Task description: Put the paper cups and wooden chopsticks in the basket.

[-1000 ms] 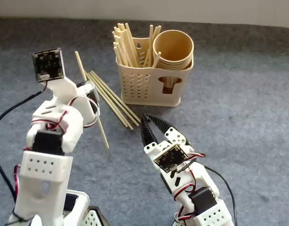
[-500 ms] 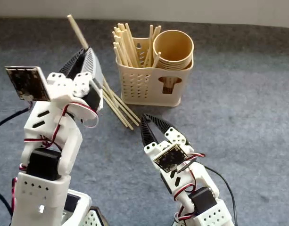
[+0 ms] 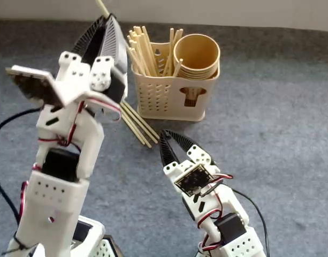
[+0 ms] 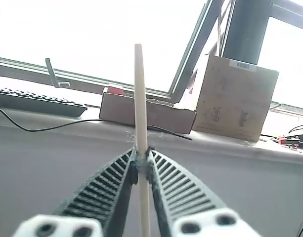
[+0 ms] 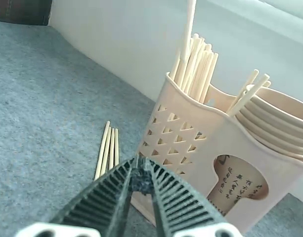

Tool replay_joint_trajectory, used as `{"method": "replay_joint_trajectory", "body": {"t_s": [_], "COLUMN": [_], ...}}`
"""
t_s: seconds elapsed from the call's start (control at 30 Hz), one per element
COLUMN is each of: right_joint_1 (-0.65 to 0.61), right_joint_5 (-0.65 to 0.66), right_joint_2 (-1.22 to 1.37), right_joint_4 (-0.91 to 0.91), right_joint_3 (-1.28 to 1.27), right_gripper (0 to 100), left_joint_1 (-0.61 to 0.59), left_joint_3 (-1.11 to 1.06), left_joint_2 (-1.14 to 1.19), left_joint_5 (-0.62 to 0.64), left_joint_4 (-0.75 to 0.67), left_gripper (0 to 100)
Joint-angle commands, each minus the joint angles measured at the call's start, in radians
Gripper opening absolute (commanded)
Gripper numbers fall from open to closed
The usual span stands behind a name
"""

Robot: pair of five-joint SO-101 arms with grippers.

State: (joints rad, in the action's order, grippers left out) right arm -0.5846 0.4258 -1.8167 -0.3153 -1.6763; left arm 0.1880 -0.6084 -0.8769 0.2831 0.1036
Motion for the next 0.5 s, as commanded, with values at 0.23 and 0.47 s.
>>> {"method": "replay_joint_trajectory", "body": {"t_s": [0.23,0.47], "right_joint_1": [0.007,0.007], "right_joint_5": [0.011,0.011], "right_joint_2": [-0.008,-0.008], "right_joint_4": [-0.005,-0.005], "right_joint_3": [-0.097,-0.097], "right_gripper": [0.6,0.6], "left_joint_1": [0.007,0.007], "left_joint_3": [0.303,0.337], "left_joint_2": [0.421,0.535], "left_joint_5": [-0.028,-0.028], "left_joint_4": [-0.021,-0.012], "left_gripper": [1,1]}}
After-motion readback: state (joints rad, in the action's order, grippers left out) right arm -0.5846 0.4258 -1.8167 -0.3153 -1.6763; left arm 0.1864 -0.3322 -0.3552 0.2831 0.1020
